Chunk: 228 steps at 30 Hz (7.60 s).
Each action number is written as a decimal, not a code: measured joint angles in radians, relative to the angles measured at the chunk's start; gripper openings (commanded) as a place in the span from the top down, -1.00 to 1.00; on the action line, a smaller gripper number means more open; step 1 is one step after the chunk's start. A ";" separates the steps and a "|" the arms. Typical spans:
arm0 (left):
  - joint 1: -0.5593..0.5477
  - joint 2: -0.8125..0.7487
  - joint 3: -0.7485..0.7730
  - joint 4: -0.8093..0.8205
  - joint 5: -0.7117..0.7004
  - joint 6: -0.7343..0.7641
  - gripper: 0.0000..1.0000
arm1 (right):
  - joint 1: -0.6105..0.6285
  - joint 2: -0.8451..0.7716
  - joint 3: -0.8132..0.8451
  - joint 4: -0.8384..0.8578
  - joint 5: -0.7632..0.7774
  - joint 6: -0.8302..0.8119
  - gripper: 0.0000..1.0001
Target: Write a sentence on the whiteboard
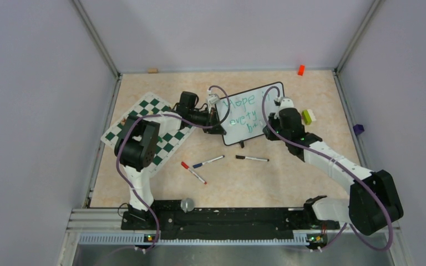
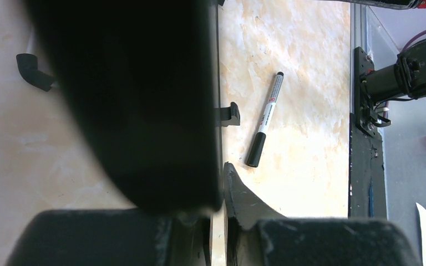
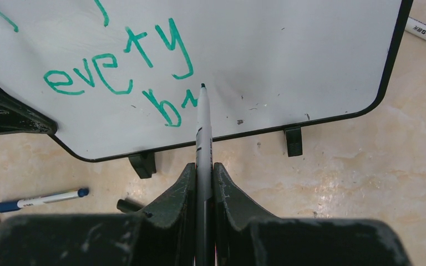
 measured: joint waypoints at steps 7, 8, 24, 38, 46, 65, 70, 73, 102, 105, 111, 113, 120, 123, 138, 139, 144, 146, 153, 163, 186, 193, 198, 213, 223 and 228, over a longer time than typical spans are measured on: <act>0.000 0.000 0.000 0.000 0.000 0.001 1.00 | 0.000 0.003 0.000 -0.001 -0.032 -0.005 1.00; 0.000 0.000 0.000 0.000 0.000 0.001 1.00 | 0.000 0.007 0.000 0.000 -0.035 -0.006 1.00; 0.000 0.000 0.000 0.000 0.000 0.002 1.00 | -0.014 0.059 0.000 -0.005 -0.012 -0.003 1.00; 0.000 0.000 0.000 -0.001 0.000 0.002 1.00 | -0.019 0.085 0.027 -0.018 -0.011 -0.004 1.00; 0.000 0.000 0.000 0.000 0.000 0.002 1.00 | -0.033 0.085 0.032 -0.029 0.009 -0.004 1.00; 0.000 0.000 0.000 -0.002 -0.002 0.001 1.00 | -0.040 0.103 0.071 -0.042 -0.015 -0.004 1.00; 0.000 0.000 0.000 -0.002 -0.003 -0.001 1.00 | -0.044 0.104 0.071 -0.040 -0.031 -0.005 1.00; 0.000 0.000 0.000 -0.002 -0.003 -0.001 1.00 | -0.044 0.104 0.071 -0.039 -0.047 -0.004 1.00; 0.000 0.000 0.000 -0.001 -0.003 -0.002 1.00 | -0.044 0.096 0.029 -0.069 0.000 -0.004 1.00; 0.000 0.000 0.000 -0.001 -0.003 -0.002 1.00 | -0.044 0.078 0.034 -0.074 0.005 -0.006 1.00; 0.000 0.000 0.000 -0.001 -0.001 0.000 1.00 | -0.050 0.003 0.031 -0.070 0.031 -0.014 1.00; 0.000 0.000 0.000 -0.001 -0.001 0.001 1.00 | -0.060 -0.008 0.031 -0.067 0.033 -0.014 1.00; -0.001 0.000 0.000 -0.001 0.000 0.002 1.00 | -0.133 -0.009 0.024 -0.055 -0.038 -0.013 1.00; -0.001 0.000 0.000 -0.001 0.000 0.002 1.00 | -0.145 -0.006 0.024 -0.048 -0.073 -0.013 1.00; -0.001 0.000 0.000 -0.001 0.000 0.003 1.00 | -0.145 0.053 0.024 -0.047 -0.108 -0.013 1.00; -0.001 0.000 0.001 -0.001 0.000 0.003 1.00 | -0.145 0.055 0.024 -0.047 -0.106 -0.013 1.00; -0.001 0.000 0.001 -0.001 0.000 0.003 1.00 | -0.145 0.071 0.024 -0.045 -0.098 -0.013 1.00; -0.001 0.000 0.001 -0.001 0.000 0.003 1.00 | -0.146 0.076 0.025 -0.044 -0.097 -0.012 1.00; -0.001 0.000 0.002 -0.007 0.000 0.003 1.00 | -0.149 0.092 0.034 -0.040 -0.093 -0.011 1.00; -0.001 0.000 0.002 -0.009 -0.001 0.003 1.00 | -0.149 0.096 0.034 -0.033 -0.111 -0.011 1.00; -0.001 0.000 0.002 -0.009 -0.001 0.003 1.00 | -0.150 0.094 0.011 -0.045 -0.129 -0.011 1.00; -0.001 0.000 0.002 -0.009 -0.001 0.003 1.00 | -0.150 0.095 0.012 -0.049 -0.095 -0.006 1.00; -0.001 0.000 0.002 -0.009 -0.001 0.003 1.00 | -0.150 0.101 0.024 -0.057 -0.089 -0.003 1.00; -0.001 0.000 0.002 -0.010 -0.003 0.002 1.00 | -0.150 0.111 0.065 -0.071 -0.079 -0.003 1.00; -0.001 0.000 0.002 -0.010 -0.003 0.002 1.00 | -0.150 0.111 0.063 -0.071 -0.078 -0.003 1.00; -0.001 0.000 0.002 -0.010 -0.003 0.002 1.00 | -0.150 0.113 0.056 -0.072 -0.071 -0.003 1.00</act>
